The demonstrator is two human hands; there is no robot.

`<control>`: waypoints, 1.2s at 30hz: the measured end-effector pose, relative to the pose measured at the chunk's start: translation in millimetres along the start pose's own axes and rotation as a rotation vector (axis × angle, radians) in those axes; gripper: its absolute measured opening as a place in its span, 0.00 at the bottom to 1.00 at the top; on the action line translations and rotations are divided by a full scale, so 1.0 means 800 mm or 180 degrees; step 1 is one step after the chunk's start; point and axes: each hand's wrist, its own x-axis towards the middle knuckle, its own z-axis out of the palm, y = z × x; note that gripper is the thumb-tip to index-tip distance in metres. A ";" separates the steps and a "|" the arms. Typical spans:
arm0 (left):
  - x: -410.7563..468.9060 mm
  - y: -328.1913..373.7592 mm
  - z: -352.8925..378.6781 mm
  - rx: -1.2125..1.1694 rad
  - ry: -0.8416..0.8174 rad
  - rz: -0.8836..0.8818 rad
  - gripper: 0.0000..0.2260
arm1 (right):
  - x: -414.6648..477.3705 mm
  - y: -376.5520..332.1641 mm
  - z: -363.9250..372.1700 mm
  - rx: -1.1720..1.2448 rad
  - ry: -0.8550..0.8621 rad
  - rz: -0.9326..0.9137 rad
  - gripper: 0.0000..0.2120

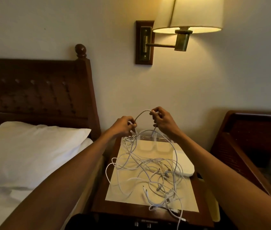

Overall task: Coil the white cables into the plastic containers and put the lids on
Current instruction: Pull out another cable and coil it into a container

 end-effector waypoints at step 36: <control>0.055 0.102 -0.079 0.0686 0.1428 0.0669 0.08 | 0.041 -0.021 -0.056 -0.0264 0.0471 -0.0142 0.15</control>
